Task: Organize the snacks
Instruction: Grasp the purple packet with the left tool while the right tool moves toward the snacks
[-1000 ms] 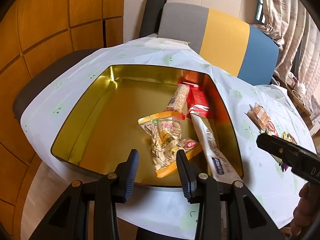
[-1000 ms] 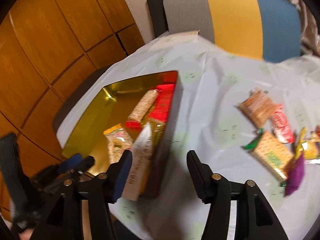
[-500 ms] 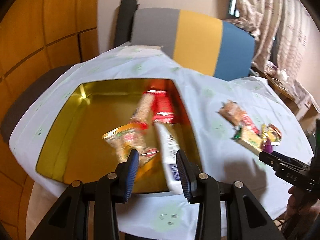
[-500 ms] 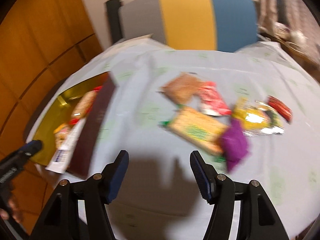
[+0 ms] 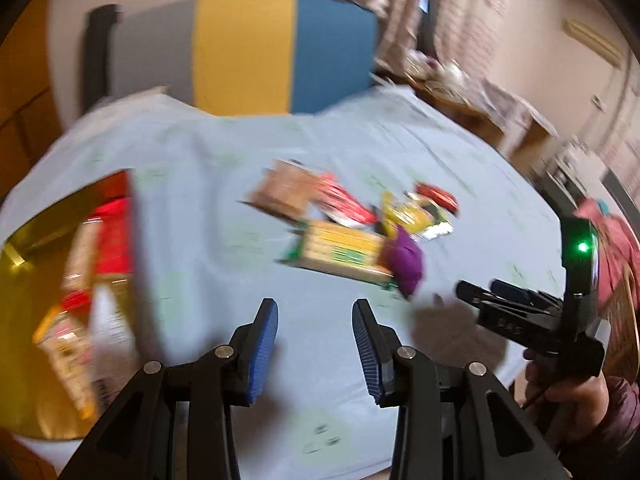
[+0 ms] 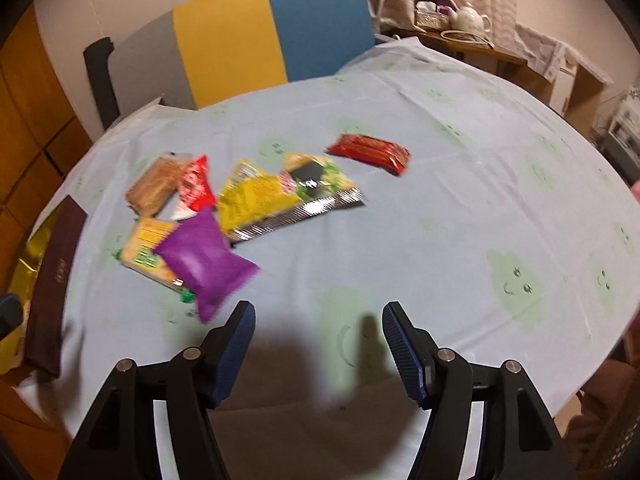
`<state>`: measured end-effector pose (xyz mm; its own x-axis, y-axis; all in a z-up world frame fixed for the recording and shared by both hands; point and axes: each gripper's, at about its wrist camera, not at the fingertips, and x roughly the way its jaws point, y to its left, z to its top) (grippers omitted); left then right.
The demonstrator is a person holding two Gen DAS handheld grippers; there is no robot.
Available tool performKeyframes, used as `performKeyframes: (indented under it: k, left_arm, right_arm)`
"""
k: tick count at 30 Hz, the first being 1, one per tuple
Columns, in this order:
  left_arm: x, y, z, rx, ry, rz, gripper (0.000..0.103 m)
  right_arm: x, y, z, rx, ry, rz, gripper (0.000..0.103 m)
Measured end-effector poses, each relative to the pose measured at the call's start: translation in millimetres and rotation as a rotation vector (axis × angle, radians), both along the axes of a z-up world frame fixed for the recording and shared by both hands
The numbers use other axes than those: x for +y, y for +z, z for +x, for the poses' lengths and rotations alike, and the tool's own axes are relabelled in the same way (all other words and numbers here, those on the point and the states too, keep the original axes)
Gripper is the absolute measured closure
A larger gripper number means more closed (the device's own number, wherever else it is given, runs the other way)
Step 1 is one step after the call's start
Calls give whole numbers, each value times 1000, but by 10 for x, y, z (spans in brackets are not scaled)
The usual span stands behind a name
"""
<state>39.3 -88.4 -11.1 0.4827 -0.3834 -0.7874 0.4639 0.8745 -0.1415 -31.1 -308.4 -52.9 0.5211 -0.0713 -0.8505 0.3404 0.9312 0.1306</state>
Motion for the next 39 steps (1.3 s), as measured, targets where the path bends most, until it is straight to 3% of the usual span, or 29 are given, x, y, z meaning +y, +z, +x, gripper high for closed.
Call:
performKeyframes:
  k: [4,10,12,15,22,23,30,39]
  left_arm:
    - [-408,-98,83,19,-94,3,64]
    - [-832,-206,290,36,-158,1,63]
    - [-1006,-292,373,49,-174,37,51]
    - [-1127,-399,464,74,-180,68,51]
    - [-1365,-501,467,19,-233,140,55]
    - [-1376,-506,448,9,-240,141,64]
    - [-1238,-481,322,-12,-233,99,65]
    - [-519,-320,-106,-25,-140,32,65]
  right_arm:
    - [-105,-76,-57,11,-9,5,36]
    - [-186,-126,-130,5,-13,0,31]
    - [-168,-135,-137,-2,5,2,27]
    - [-141,-158,-125,-11,17,-8,25]
    - [-173,-172,-154,-34,39,12,24]
    - [-176,-165,-157,-35,41,13,24]
    - [-193,-165,-150,-32,43,4,24]
    - [-107,-196,-112,-9,58,-57,20]
